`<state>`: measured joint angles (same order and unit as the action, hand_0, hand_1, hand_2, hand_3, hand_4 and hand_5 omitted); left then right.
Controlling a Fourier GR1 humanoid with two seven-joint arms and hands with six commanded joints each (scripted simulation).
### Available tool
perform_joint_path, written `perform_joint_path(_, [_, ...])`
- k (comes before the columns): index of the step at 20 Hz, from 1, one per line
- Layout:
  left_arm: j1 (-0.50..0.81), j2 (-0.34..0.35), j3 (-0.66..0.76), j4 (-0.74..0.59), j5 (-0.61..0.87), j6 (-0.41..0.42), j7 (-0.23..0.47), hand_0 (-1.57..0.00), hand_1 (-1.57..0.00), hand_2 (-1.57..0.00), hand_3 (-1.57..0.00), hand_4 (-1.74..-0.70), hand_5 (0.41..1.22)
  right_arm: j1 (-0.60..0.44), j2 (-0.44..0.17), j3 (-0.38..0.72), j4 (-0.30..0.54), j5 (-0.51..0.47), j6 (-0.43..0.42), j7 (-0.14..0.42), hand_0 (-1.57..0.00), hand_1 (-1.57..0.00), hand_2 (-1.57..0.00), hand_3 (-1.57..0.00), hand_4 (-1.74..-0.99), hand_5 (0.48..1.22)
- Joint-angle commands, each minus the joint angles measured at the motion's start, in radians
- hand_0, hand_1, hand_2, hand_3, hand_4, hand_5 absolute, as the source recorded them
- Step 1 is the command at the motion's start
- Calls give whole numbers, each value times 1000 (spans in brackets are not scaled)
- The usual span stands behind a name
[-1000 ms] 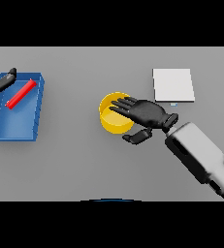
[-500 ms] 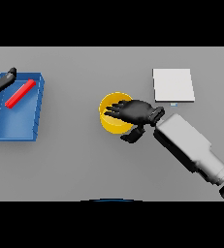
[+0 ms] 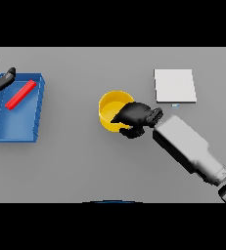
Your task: Pick up the red beaker and tilt it to pour out 1 green nut into yellow bowl. Pick up the yellow bowl and place it on the metallic measuring scale.
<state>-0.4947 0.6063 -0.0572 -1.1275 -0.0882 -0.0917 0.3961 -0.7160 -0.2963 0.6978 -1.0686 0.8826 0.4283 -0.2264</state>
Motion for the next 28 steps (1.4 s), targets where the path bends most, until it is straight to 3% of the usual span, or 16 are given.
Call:
perform_joint_path(1, [0, -1, 3, 11, 2, 0, -4, 1, 1, 1, 1, -788, 710, -6, -3, -3, 14, -6, -7, -37, -857, -826, -789, -679, -1492, 1052])
perform_joint_path(3, [-7, -3, 1, 23, -3, -2, -8, 1, 1, 1, 1, -787, 707, -14, -5, 2, 7, -6, 12, -32, -1114, -1094, -1071, -882, -1578, 1113])
perform_joint_path(6, [-2, -3, -2, 8, -1, -2, -4, 1, 1, 1, 1, -784, 711, -4, -20, -3, -12, -23, 35, -28, -1337, -1327, -1246, -1066, -1658, 1166])
perform_joint_path(9, [-1, 3, 2, -2, 3, -3, 3, 1, 1, 1, 1, -785, 712, -11, -14, -3, -14, -29, 46, -6, -1451, -1446, -1330, -1171, -1698, 1193])
perform_joint_path(12, [19, -1, -5, -14, 0, -1, 3, 1, 1, 1, 1, -782, 703, -14, -39, -11, -48, -41, 63, 0, -1510, -1507, -1387, -1195, -1719, 1207])
perform_joint_path(18, [-4, 7, -2, -3, -4, -3, 12, 1, 1, 1, 1, -776, 702, -28, -104, -62, -173, -94, 159, 64, -1555, -1554, -1491, -1153, -1735, 1217])
perform_joint_path(19, [-14, 5, 1, 9, 0, -7, 7, 1, 1, 1, 1, -780, 702, -32, -113, -72, -188, -100, 171, 80, -1558, -1558, -1451, -1204, -1736, 1218])
perform_joint_path(26, [1, -8, 5, -1, 20, -11, -2, 1, 1, 1, 1, -806, 703, -4, -186, -124, -263, -110, 171, 147, -1530, -1568, -1518, -1177, -1740, 1220])
perform_joint_path(28, [12, 1, 16, -39, 35, -6, 17, 1, 1, 1, 1, -820, 717, -18, -213, -143, -243, -103, 144, 142, -1545, -1569, -1487, -1183, -1740, 1220])
